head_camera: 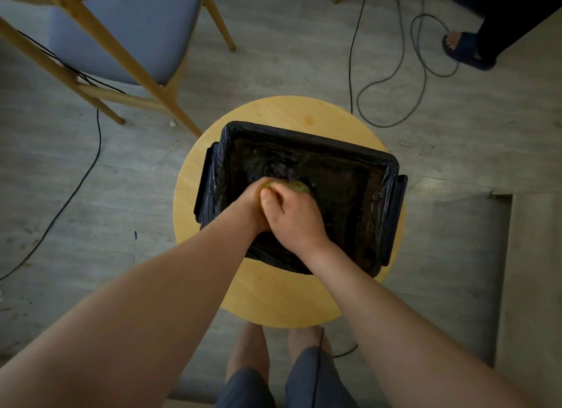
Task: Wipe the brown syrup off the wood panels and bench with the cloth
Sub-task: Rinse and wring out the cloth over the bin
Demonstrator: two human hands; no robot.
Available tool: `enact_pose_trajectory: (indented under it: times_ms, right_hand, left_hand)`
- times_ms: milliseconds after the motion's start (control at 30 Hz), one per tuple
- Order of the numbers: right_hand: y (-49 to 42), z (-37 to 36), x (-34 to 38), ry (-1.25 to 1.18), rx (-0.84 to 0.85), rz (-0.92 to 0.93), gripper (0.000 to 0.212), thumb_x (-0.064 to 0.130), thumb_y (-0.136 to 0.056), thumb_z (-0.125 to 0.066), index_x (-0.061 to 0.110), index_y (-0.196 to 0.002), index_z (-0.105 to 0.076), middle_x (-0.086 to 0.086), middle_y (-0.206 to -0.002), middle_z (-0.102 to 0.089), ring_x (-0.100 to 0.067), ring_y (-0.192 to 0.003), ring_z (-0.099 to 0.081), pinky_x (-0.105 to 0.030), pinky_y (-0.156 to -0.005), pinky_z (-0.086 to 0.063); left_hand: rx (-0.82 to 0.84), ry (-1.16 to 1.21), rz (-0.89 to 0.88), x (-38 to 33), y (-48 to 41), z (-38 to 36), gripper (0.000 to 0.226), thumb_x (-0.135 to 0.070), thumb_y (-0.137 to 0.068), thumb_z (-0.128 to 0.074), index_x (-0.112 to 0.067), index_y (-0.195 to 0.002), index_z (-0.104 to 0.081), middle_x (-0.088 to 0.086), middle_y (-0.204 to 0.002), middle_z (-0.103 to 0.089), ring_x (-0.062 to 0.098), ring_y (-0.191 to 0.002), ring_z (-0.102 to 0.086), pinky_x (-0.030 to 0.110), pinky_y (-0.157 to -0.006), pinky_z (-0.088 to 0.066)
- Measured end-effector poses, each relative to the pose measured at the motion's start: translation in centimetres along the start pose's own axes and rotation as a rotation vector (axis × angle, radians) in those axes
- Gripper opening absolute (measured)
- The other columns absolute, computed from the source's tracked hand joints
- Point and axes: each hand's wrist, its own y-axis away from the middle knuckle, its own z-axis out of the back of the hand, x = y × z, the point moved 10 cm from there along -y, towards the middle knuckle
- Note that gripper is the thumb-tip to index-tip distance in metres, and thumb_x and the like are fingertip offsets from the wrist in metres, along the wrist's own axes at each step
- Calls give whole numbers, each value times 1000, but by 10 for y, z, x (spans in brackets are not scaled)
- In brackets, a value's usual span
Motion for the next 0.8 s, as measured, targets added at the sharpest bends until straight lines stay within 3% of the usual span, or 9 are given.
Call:
enact_pose_trajectory:
  times_ms: [133,200,300,367,433,533,600,733,800]
  right_hand:
    - [-13,2,-21,339,-75,3,51,46,-99,-26,14,-93,-65,-5,-82,-68,-28,-72,-66,-39,-58,-54]
    - [-20,0,-43,485,-39,-49,45,43,-105,-29,12,-99,-61,-9,-88,-69,-34,-75,-69,-38,-55,-50]
    - [-21,14,-87,320,-104,-364,41,44,-110,-34,10,-122,-53,-18,-116,-61,-39,-99,-65,-40,-68,-48]
    - [-7,16,-113,145,-132,-641,48,51,-109,-31,15,-138,-40,-20,-140,-40,-42,-123,-50,-47,-89,-47]
    - [0,3,-118,106,-54,-754,56,56,-108,-25,18,-148,-31,-19,-150,-27,-44,-132,-39,-50,-102,-41]
    - [-1,-27,-96,-29,151,-684,58,54,-109,-24,12,-147,-39,-22,-146,-43,-42,-127,-50,-47,-105,-44]
    - [-2,-35,-70,-178,203,-542,51,51,-110,-29,14,-134,-56,-14,-127,-63,-31,-113,-62,-44,-99,-51]
    - [2,-6,-16,-126,55,-149,38,48,-107,-40,23,-87,-61,6,-83,-63,-11,-79,-62,-33,-68,-50]
    - [3,0,0,-50,-14,-32,43,44,-106,-38,17,-81,-61,4,-79,-62,-14,-75,-60,-34,-64,-48]
  left_hand:
    - [-24,125,-52,-4,6,2,34,-25,-111,-37,-11,-132,-61,14,-100,-66,27,-92,-64,43,-103,-51]
    - [-1,69,-112,-9,1,1,31,-10,-106,-46,3,-125,-67,22,-112,-70,36,-104,-68,46,-99,-56]
    - [-72,-67,-135,-14,3,9,25,-4,-101,-50,0,-113,-72,20,-113,-73,35,-106,-70,48,-89,-61]
    - [-170,-81,-108,-15,6,22,17,-18,-103,-52,-11,-106,-68,15,-108,-71,33,-102,-69,47,-82,-62]
    - [-199,-100,-41,-9,4,27,27,-41,-103,-51,-18,-104,-64,12,-107,-69,32,-100,-67,47,-83,-59]
    - [-103,-70,69,8,-1,18,50,-61,-100,-48,-21,-124,-66,13,-119,-69,35,-109,-65,52,-93,-54]
    - [-46,35,98,11,-4,10,56,-63,-96,-54,-19,-127,-67,15,-116,-73,35,-108,-69,52,-95,-55]
    - [3,61,76,4,0,7,41,-34,-105,-51,-7,-77,-64,8,-62,-66,21,-56,-68,28,-60,-53]
    - [-29,117,37,0,0,7,40,-18,-108,-41,-8,-72,-54,3,-55,-58,20,-55,-60,21,-49,-50]
